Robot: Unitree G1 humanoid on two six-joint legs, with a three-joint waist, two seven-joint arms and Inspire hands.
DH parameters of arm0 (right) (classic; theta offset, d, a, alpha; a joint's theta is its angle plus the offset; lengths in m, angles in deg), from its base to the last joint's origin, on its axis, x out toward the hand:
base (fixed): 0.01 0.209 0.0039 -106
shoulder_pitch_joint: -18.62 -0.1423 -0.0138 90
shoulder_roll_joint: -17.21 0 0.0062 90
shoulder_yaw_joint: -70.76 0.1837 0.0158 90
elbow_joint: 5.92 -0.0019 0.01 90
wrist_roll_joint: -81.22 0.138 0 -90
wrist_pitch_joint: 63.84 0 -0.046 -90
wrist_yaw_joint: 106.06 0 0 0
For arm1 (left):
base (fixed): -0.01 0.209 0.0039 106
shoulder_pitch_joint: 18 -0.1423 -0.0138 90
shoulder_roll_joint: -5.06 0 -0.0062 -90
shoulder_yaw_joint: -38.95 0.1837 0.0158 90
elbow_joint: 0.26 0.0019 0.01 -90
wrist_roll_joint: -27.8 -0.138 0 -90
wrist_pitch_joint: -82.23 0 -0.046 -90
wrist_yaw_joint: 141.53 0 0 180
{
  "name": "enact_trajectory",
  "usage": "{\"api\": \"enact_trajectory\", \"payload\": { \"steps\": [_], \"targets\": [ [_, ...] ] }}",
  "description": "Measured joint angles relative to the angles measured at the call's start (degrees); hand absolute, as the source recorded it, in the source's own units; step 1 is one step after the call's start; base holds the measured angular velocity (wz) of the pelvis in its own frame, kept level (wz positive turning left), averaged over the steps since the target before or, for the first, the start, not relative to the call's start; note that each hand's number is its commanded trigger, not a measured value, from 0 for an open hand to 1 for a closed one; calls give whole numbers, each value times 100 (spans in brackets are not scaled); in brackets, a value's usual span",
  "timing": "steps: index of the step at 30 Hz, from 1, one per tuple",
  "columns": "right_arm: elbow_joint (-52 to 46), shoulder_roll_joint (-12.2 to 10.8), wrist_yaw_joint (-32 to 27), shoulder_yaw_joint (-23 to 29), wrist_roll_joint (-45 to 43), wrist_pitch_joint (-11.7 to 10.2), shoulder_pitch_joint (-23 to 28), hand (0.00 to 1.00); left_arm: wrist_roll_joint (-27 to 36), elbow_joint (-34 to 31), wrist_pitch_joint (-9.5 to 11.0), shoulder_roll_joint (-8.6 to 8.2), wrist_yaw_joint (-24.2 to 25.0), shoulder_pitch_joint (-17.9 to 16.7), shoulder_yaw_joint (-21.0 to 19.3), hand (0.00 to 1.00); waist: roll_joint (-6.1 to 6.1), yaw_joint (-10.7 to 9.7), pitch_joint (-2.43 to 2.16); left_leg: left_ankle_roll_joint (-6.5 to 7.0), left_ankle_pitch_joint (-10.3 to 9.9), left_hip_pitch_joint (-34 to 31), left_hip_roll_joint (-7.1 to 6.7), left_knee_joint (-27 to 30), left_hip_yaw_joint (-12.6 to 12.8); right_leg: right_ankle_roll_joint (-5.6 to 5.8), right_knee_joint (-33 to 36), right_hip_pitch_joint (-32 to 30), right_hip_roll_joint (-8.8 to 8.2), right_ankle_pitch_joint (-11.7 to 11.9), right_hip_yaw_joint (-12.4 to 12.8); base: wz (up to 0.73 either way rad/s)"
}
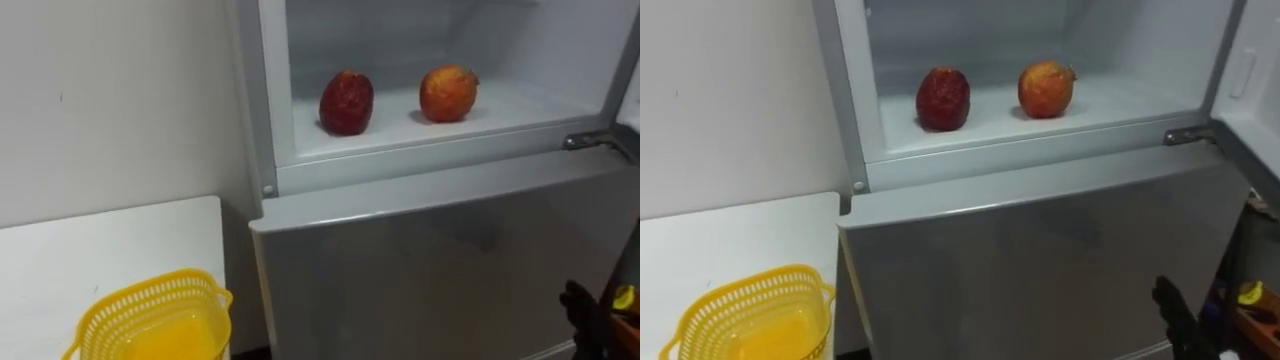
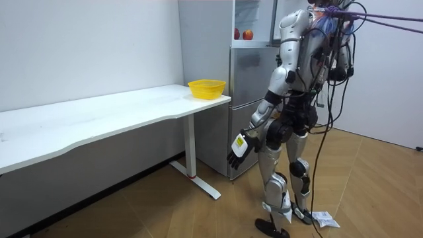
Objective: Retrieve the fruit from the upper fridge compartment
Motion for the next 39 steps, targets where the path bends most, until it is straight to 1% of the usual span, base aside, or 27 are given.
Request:
{"api": "enact_trajectory", "payload": {
  "steps": [2, 4, 6, 10, 12, 14, 16, 17, 18, 19, 20, 22, 24, 25, 27, 28, 29, 31, 32, 35, 39],
  "targets": [
    [-328, 10, -163, -50, -428, -21, -7, 0, -1, 2, 0, 7, -3, 6, 49, 0, -13, 20, -4, 0, 0, 4, 14, 0, -1, -1, 55, -11, 4, 0, -34, 0],
    [-463, 14, -357, -101, -586, -96, -38, 0, -5, 8, 1, 16, -2, 6, 62, 0, -32, 53, -3, -1, 0, 2, 18, 4, 0, -1, 64, -15, 5, 1, -58, 0],
    [-573, 20, -560, -157, -747, -126, -136, 0, 3, 15, 1, 17, 8, 9, 63, 0, -40, 111, -1, -1, 1, 0, 19, 11, 1, -8, 70, -22, 7, 5, -58, -4],
    [-683, 61, -974, -168, -852, -125, -600, 0, 59, 72, 4, 25, 23, 82, 59, 0, -66, 174, -2, -1, 4, -9, 19, 18, -25, -11, 68, -14, 11, 15, -73, 2],
    [-751, 138, -1137, -169, -846, -149, -860, 0, 53, 310, 26, 60, 46, 156, 59, 0, -81, 182, -5, -5, 8, 1, 20, 21, -51, -11, 64, 12, 11, 15, -146, 8],
    [-751, 317, -1366, -177, -900, -237, -1173, 0, 43, 496, 24, 120, 82, 265, 63, 0, -126, 216, 5, -14, 13, 1, 30, 19, -62, -16, 55, 24, 11, 19, -259, 4],
    [-751, 406, -1495, -178, -980, -287, -1297, 0, 37, 539, 24, 152, 78, 268, 60, 0, -166, 268, 7, -19, 15, -2, 36, 12, -77, -17, 51, 31, 11, 19, -354, 4],
    [-751, 456, -1547, -178, -993, -294, -1336, 0, 22, 558, 16, 177, 79, 274, 64, 0, -180, 310, 0, -19, 15, -3, 39, 5, -82, -17, 47, 33, 11, 20, -388, 4],
    [-750, 477, -1566, -179, -1002, -294, -1341, 0, -5, 568, -1, 184, 78, 281, 80, 0, -186, 324, -2, -19, 15, -3, 39, 2, -87, -17, 47, 34, 9, 20, -409, 6],
    [-749, 483, -1580, -186, -1013, -294, -1361, 0, -16, 598, -33, 200, 77, 295, 186, 0, -195, 347, 4, -20, 15, -5, 39, -2, -105, -17, 47, 41, 4, 20, -483, 7],
    [-749, 483, -1583, -194, -1004, -294, -1421, 0, -19, 634, -42, 200, 74, 286, 219, 0, -222, 369, 31, -20, 15, -8, 40, -3, -113, -17, 47, 44, 1, 20, -534, 6],
    [-749, 484, -1657, -194, -1001, -295, -1539, 0, -82, 635, -61, 217, 36, 284, 224, 0, -251, 400, 56, -21, 15, -32, 41, 1, -152, -17, 44, 42, 1, 20, -575, 10],
    [-746, 484, -1750, -190, -1016, -316, -1652, 0, -277, 636, -78, 219, 16, 273, 222, 0, -247, 460, 59, -22, 15, -45, 39, 4, -201, -14, 43, 41, 1, 21, -613, 10],
    [-737, 483, -1830, -193, -1014, -353, -1724, 0, -309, 615, -109, 217, 38, 261, 227, 0, -236, 524, 65, -24, 16, -41, 39, 27, -211, -14, 36, 41, 2, 22, -640, 5],
    [-717, 484, -1964, -231, -1002, -381, -1847, 0, -412, 605, -157, 217, 81, 237, 231, 0, -240, 585, 62, -26, 17, -53, 38, 45, -258, -14, 22, 61, 1, 22, -703, 11],
    [-715, 485, -2076, -277, -993, -380, -1922, 0, -415, 601, -202, 216, 117, 234, 266, 0, -258, 610, 46, -26, 17, -65, 31, 60, -307, -13, -11, 94, -3, 22, -770, 20],
    [-702, 485, -2203, -367, -985, -380, -2006, 0, -414, 602, -271, 204, 125, 244, 287, 0, -248, 642, 45, -27, 18, -62, 23, 65, -360, -11, -53, 138, -6, 23, -840, 20],
    [-639, 486, -2276, -532, -982, -378, -2154, 0, -422, 601, -330, 184, 131, 245, 317, 0, -227, 655, 55, -31, 21, -22, 22, 76, -402, -11, -63, 206, -4, 23, -864, 18],
    [-526, 489, -2276, -612, -959, -383, -2284, 0, -530, 588, -361, 186, 137, 232, 366, 0, -212, 659, 61, -32, 21, 3, 22, 87, -428, -11, -71, 266, -2, 23, -890, 17],
    [-364, 489, -2224, -636, -798, -357, -2520, 0, -656, 435, -409, 190, 242, 174, 399, 0, -219, 669, 55, -36, 23, 6, 7, 114, -513, -10, -144, 338, -5, 23, -958, 17],
    [-268, 519, -2101, -627, -568, -348, -2690, 0, -794, 428, -446, 184, 348, 155, 399, 0, -218, 688, 56, -42, 28, 4, 8, 144, -539, -10, -145, 388, -4, 22, -989, 4]
  ]
}}
